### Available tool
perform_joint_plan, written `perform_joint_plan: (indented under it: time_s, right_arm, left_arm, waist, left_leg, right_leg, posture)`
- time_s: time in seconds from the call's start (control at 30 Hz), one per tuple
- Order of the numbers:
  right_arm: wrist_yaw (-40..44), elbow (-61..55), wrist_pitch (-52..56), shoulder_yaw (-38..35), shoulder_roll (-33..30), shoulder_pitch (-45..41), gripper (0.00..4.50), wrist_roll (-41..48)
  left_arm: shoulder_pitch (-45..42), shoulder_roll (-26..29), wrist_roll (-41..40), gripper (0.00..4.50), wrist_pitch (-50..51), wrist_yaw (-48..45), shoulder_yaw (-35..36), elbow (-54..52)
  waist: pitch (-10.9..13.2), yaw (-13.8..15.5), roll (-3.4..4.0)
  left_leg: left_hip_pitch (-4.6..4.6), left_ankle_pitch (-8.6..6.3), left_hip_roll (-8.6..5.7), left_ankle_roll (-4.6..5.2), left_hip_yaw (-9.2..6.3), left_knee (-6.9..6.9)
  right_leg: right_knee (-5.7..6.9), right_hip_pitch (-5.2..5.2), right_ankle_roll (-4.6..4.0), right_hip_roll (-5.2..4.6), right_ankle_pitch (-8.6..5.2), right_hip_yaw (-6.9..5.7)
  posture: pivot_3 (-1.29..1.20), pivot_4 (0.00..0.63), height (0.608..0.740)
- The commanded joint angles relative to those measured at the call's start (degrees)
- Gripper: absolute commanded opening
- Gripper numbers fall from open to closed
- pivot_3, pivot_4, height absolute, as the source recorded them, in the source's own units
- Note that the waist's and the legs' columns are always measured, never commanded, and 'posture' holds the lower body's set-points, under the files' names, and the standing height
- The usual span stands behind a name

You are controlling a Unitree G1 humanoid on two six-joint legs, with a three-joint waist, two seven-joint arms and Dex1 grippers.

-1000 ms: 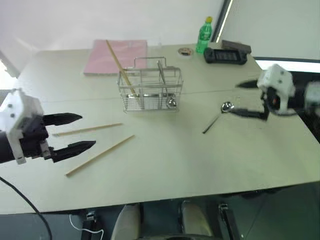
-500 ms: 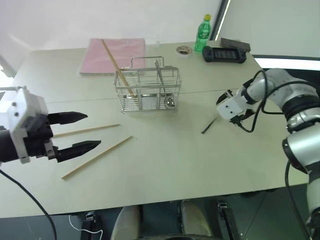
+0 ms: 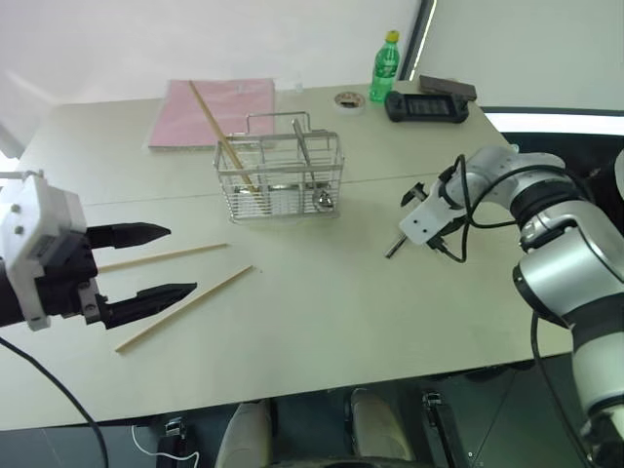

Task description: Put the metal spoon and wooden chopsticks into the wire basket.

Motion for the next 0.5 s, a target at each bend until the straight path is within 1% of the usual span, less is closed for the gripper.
perform_joint_plan:
  time_s: [0.03, 0.13, 0.2, 0.23, 0.27, 0.3, 0.5]
  right_arm:
    - [2.94, 0.99, 1.67, -0.80, 1.32, -1.04, 3.65, 0.25]
    - [6.91, 1.26, 1.70, -2.00, 1.69, -1.08, 2.14, 1.46]
    - [7.53, 1.18, 1.86, -2.60, 1.79, -1.22, 1.20, 1.89]
    - [7.91, 1.15, 2.21, -3.26, 1.90, -1.15, 0.85, 2.51]
    - [8.26, 1.11, 2.42, -3.73, 1.96, -1.07, 0.25, 2.98]
    - [8.31, 1.05, 2.48, -3.94, 1.86, -0.88, 0.03, 3.12]
    - [8.85, 0.69, 1.78, -5.57, 1.38, -0.09, 0.03, 4.82]
  left_arm:
    - [-1.71, 1.05, -2.13, 4.50, 0.11, 2.03, 0.95, -1.06]
    - [-2.49, 1.21, -3.60, 4.50, 0.34, 3.41, 0.49, -1.31]
    - [-2.83, 1.38, -4.44, 4.50, 0.45, 4.26, 0.33, -1.34]
    - [-3.00, 1.44, -4.75, 4.50, 0.47, 4.69, 0.22, -1.28]
    - [-3.14, 1.46, -4.93, 4.50, 0.49, 5.01, 0.14, -1.24]
    - [-3.24, 1.51, -5.25, 4.50, 0.57, 5.39, 0.11, -1.28]
    - [-4.63, 2.38, -6.12, 4.50, 0.05, 6.63, -1.14, -0.29]
  waist:
    - [-0.02, 0.01, -0.04]
    - [-0.02, -0.02, -0.05]
    - [-0.01, -0.03, -0.03]
    - [-0.01, -0.06, -0.03]
    - [-0.01, -0.11, -0.03]
    - [0.00, -0.11, -0.02]
    - [0.00, 0.09, -0.01]
  left_leg:
    - [0.01, 0.00, 0.00, 0.00, 0.00, 0.01]
    - [0.02, 0.00, 0.00, 0.00, -0.01, 0.03]
    - [0.03, 0.00, 0.00, 0.00, -0.01, 0.02]
    - [0.03, 0.00, 0.00, 0.00, -0.01, 0.01]
    - [0.04, 0.00, 0.00, 0.00, -0.01, 0.01]
    - [0.04, 0.00, 0.01, 0.00, -0.01, 0.00]
    - [0.03, 0.00, 0.01, 0.00, -0.01, 0.01]
  right_leg:
    - [0.00, 0.01, -0.01, 0.00, -0.01, 0.00]
    - [0.01, 0.03, -0.01, 0.00, 0.00, 0.00]
    - [0.03, 0.03, 0.07, 0.01, 0.04, 0.00]
    - [0.04, 0.02, 0.08, 0.01, 0.04, 0.00]
    - [0.04, 0.01, 0.08, 0.01, 0.04, 0.00]
    - [0.05, 0.00, 0.10, 0.01, 0.05, 0.00]
    - [0.05, 0.01, 0.11, 0.01, 0.05, 0.00]
  posture:
    - [0.00, 0.150, 0.721]
    - [0.00, 0.150, 0.721]
    - [0.00, 0.150, 0.721]
    - [0.00, 0.150, 0.721]
    - [0.00, 0.150, 0.721]
    - [0.00, 0.150, 0.721]
    - [0.00, 0.150, 0.721]
